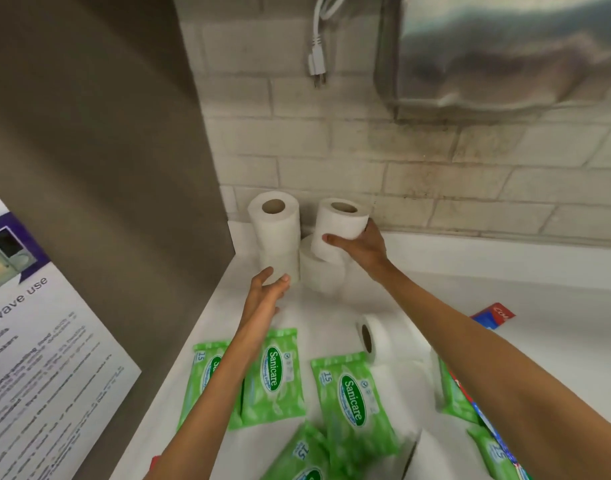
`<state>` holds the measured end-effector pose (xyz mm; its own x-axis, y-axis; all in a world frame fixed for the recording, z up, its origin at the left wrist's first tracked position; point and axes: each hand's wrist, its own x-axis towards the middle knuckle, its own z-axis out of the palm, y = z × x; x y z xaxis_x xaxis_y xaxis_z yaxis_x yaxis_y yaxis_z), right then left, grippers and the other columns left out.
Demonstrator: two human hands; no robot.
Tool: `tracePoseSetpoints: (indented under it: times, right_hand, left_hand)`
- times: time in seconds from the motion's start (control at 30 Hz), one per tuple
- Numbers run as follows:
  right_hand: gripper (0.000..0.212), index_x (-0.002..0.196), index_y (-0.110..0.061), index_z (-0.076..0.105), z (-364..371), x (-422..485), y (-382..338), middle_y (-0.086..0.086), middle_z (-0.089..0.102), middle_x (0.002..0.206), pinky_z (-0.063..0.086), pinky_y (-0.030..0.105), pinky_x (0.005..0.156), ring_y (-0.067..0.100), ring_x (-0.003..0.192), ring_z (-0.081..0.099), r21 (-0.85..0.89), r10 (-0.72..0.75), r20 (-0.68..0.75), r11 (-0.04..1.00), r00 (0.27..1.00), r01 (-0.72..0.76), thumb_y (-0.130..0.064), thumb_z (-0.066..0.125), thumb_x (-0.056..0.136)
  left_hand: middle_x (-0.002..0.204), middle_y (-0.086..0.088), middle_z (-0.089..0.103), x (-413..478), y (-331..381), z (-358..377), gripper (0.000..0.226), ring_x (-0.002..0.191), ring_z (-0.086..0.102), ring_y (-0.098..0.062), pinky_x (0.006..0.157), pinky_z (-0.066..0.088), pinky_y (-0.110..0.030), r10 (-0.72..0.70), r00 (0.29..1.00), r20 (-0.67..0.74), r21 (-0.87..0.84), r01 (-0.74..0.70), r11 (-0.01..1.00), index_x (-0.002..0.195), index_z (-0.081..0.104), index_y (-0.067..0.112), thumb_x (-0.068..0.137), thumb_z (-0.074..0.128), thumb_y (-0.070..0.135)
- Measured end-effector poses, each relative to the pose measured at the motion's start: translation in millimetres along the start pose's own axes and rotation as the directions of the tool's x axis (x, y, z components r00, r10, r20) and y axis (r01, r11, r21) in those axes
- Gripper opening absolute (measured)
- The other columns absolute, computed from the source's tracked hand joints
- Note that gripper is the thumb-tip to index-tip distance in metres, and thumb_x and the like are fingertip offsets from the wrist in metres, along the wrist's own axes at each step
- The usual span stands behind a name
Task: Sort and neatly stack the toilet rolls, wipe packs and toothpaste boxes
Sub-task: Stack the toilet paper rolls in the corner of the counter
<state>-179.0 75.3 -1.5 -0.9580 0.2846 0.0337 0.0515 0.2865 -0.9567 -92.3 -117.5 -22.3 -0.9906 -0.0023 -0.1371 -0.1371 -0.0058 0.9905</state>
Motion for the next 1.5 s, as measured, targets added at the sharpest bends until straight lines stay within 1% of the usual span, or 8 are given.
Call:
tracePoseSetpoints:
  times: [0.13,0.33,0.5,0.67,0.83,1.07,1.4,1.5]
  right_hand:
    - [0.089,0.128,-0.022,0.05,15,14,6,-0.003,0.061,0.127,0.05,0.036,0.096,0.017,0.117,0.056,-0.04,-0.023,-0.035,0.999,0.999,0.022,-0.046,0.087,0.05]
    - [0.096,0.128,-0.022,0.048,30,30,16,-0.004,0.059,0.128,0.049,0.037,0.097,0.017,0.118,0.055,-0.085,-0.024,-0.046,0.996,0.999,0.02,-0.051,0.086,0.045]
    - [0.09,0.129,-0.019,0.047,35,38,18,-0.002,0.059,0.128,0.048,0.033,0.095,0.018,0.117,0.055,-0.065,-0.064,-0.043,0.996,0.997,0.061,-0.039,0.089,0.052]
    - [0.088,0.127,-0.019,0.048,40,42,18,-0.002,0.059,0.127,0.049,0.033,0.093,0.017,0.116,0.055,-0.057,-0.092,-0.023,0.994,0.995,0.091,-0.036,0.089,0.052]
    - [0.084,0.124,-0.022,0.049,42,39,21,-0.004,0.059,0.125,0.048,0.031,0.091,0.016,0.114,0.056,-0.042,-0.131,-0.024,0.991,0.991,0.13,-0.033,0.089,0.052]
    - [0.086,0.128,-0.02,0.045,43,42,22,-0.002,0.057,0.128,0.047,0.031,0.093,0.018,0.117,0.053,-0.052,-0.108,-0.014,0.993,0.994,0.107,-0.032,0.089,0.054]
    - [0.088,0.132,-0.019,0.041,36,43,21,-0.002,0.054,0.132,0.044,0.028,0.093,0.018,0.12,0.051,-0.039,-0.081,0.04,0.996,0.996,0.083,-0.028,0.087,0.058]
    - [0.088,0.132,-0.022,0.041,35,41,19,-0.003,0.053,0.132,0.045,0.034,0.099,0.017,0.12,0.05,-0.012,-0.103,0.067,0.995,0.992,0.104,-0.025,0.088,0.058]
  left_hand:
    - [0.123,-0.007,0.058,10,-4,1,0.043,0.111,0.054,-0.017,0.092,0.038,-0.031,-0.008,1.0,-0.015,-0.005,0.008,1.0,0.134,0.037,0.025,0.093,0.049,0.033]
    - [0.125,-0.007,0.056,21,-12,5,0.045,0.118,0.052,-0.019,0.094,0.038,-0.03,-0.029,0.999,0.019,0.018,0.028,0.999,0.135,0.036,0.026,0.093,0.05,0.034]
    - [0.126,-0.007,0.056,24,-20,5,0.047,0.119,0.052,-0.018,0.095,0.038,-0.03,-0.055,0.998,0.039,0.024,0.054,0.998,0.135,0.035,0.026,0.092,0.051,0.035]
    - [0.122,-0.008,0.057,25,-26,4,0.048,0.116,0.053,-0.016,0.103,0.038,-0.033,-0.073,0.996,0.049,0.028,0.071,0.997,0.135,0.036,0.027,0.091,0.053,0.035]
    - [0.117,-0.005,0.057,25,-30,4,0.05,0.115,0.053,-0.016,0.103,0.038,-0.034,-0.081,0.995,0.051,0.035,0.079,0.996,0.137,0.034,0.025,0.091,0.052,0.034]
    - [0.111,0.002,0.057,26,-33,3,0.05,0.116,0.052,-0.015,0.097,0.038,-0.03,-0.088,0.995,0.056,0.035,0.086,0.996,0.137,0.033,0.027,0.091,0.052,0.035]
    - [0.104,0.01,0.056,22,-36,0,0.052,0.12,0.051,-0.016,0.107,0.036,-0.036,-0.088,0.995,0.041,0.049,0.086,0.995,0.139,0.031,0.025,0.092,0.052,0.034]
    - [0.106,0.008,0.056,25,-35,2,0.053,0.12,0.051,-0.016,0.11,0.035,-0.038,-0.085,0.995,0.045,0.057,0.082,0.995,0.139,0.031,0.025,0.091,0.052,0.034]
